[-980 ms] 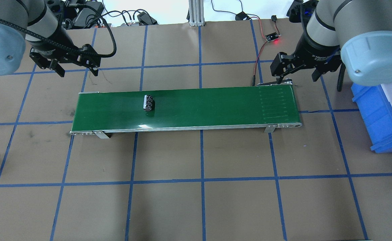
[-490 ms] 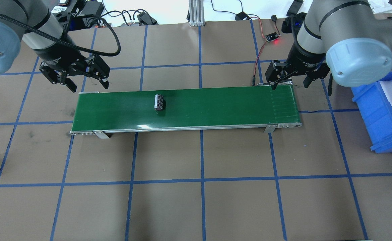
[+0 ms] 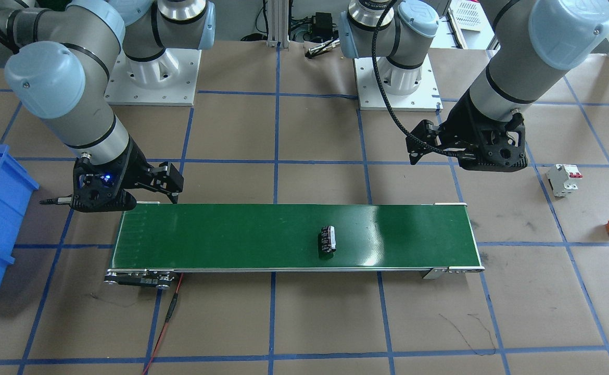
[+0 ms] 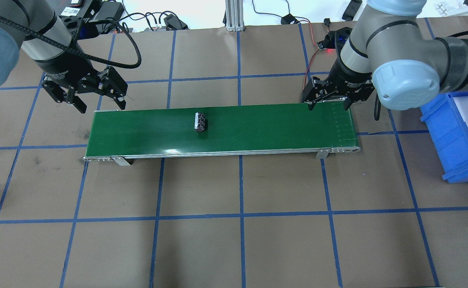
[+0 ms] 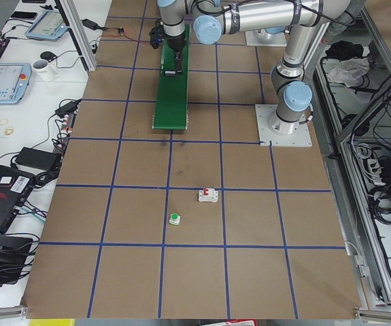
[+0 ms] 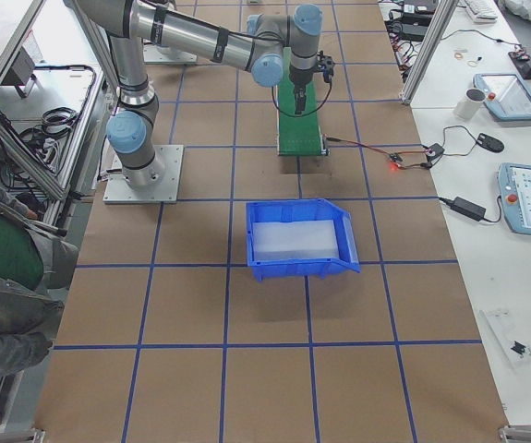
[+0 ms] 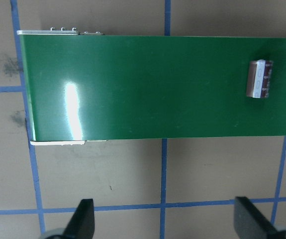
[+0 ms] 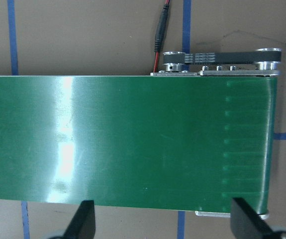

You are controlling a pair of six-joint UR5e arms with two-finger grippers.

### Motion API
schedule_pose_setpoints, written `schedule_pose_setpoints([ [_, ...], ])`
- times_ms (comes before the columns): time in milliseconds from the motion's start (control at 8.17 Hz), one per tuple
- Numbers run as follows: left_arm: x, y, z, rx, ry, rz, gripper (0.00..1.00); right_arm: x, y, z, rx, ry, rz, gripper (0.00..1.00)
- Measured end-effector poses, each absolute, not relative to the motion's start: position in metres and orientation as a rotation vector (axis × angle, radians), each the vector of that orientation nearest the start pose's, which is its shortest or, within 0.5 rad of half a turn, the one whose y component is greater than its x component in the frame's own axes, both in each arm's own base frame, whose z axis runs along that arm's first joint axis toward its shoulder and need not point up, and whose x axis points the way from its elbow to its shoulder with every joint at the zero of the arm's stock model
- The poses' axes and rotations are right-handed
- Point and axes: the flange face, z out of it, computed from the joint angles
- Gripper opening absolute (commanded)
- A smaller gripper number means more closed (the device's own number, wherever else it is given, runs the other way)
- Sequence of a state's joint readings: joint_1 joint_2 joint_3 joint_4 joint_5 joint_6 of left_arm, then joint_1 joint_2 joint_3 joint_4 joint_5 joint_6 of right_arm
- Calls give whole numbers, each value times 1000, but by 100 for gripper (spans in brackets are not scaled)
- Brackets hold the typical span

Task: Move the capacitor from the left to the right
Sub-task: 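Raise the left gripper while the right gripper reaches toward the moving capacitor, then close the right gripper on the capacitor as the belt carries it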

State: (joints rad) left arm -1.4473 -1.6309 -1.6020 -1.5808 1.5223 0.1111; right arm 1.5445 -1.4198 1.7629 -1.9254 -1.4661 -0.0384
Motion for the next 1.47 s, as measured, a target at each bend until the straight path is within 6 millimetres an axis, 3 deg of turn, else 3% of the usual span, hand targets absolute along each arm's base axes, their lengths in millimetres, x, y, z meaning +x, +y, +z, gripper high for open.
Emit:
schedule_pose_setpoints([
  [490,-73,-516,447,-28,3179,145,100,141,-543,338,3,2936,-33,94],
  [1469,-73,-515,448,-27,3180,138,100,150,-547,318,54,2893,-9,94],
])
